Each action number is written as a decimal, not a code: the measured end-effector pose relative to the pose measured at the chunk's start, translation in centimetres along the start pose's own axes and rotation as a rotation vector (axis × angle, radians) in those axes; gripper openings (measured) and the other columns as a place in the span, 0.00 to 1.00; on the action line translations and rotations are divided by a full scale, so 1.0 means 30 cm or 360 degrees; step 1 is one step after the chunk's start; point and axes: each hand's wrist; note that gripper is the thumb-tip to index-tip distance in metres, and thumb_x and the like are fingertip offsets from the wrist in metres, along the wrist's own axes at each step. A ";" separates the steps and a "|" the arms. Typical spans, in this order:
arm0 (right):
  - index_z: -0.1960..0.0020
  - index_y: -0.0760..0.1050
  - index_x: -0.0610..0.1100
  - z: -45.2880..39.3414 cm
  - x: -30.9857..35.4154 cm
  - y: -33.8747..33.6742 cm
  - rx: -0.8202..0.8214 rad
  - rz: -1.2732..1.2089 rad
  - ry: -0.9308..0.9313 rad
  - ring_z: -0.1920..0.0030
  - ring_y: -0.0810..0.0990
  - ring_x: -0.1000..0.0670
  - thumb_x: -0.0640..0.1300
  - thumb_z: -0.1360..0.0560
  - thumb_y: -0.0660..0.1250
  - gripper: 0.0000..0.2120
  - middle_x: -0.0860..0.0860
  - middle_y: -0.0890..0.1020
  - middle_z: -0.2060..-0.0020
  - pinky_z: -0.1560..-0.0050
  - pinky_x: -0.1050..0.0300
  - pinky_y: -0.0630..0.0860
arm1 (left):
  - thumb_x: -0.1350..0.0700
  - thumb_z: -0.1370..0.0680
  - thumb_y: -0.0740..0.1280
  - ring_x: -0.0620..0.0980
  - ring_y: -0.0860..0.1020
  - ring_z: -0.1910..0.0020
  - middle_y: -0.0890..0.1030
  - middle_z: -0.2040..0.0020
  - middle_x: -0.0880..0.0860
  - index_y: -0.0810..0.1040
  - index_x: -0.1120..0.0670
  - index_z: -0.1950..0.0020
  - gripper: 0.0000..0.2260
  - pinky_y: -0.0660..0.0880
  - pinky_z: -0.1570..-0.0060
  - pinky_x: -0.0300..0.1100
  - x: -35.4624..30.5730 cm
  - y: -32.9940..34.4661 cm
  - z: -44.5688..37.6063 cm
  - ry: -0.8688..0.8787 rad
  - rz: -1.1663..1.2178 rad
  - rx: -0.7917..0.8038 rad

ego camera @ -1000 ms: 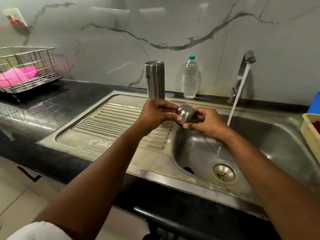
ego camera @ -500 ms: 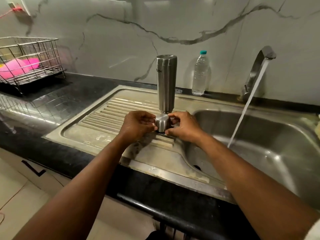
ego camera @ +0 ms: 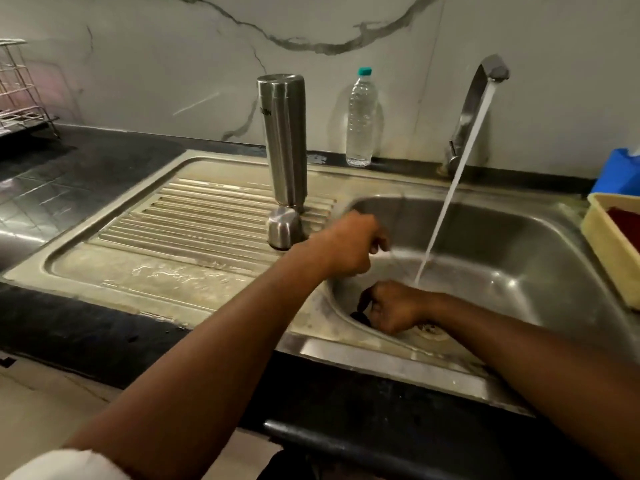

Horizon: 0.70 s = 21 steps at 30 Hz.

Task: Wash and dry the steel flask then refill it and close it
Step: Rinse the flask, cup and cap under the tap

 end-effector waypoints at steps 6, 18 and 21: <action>0.39 0.82 0.51 -0.026 -0.007 0.050 -0.0083 -0.0010 -0.0072 0.54 0.81 0.52 0.42 0.28 0.70 0.18 0.54 0.82 0.56 0.49 0.53 0.82 | 0.67 0.24 0.73 0.50 0.81 0.41 0.83 0.39 0.52 0.83 0.52 0.34 0.21 0.79 0.37 0.45 0.039 0.101 -0.126 -0.0156 0.0028 0.0185; 0.58 0.84 0.45 0.144 -0.191 -0.195 -0.0777 -0.0589 0.0433 0.69 0.86 0.50 0.50 0.38 0.84 0.14 0.48 0.85 0.68 0.70 0.49 0.84 | 0.64 0.23 0.72 0.52 0.82 0.41 0.85 0.41 0.53 0.83 0.53 0.34 0.17 0.78 0.37 0.44 0.048 0.124 -0.201 -0.0266 0.0167 -0.0126; 0.53 0.84 0.42 0.188 -0.272 -0.243 -0.1257 -0.1302 0.0470 0.65 0.87 0.48 0.43 0.32 0.82 0.11 0.46 0.86 0.65 0.64 0.49 0.86 | 0.66 0.25 0.76 0.53 0.83 0.45 0.85 0.45 0.54 0.81 0.55 0.32 0.21 0.79 0.47 0.44 -0.001 0.149 -0.277 -0.0356 0.0598 -0.0093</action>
Point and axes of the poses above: each hand's wrist, its own z-axis away from the middle knuckle, its own y-axis out of the palm, x = y × z
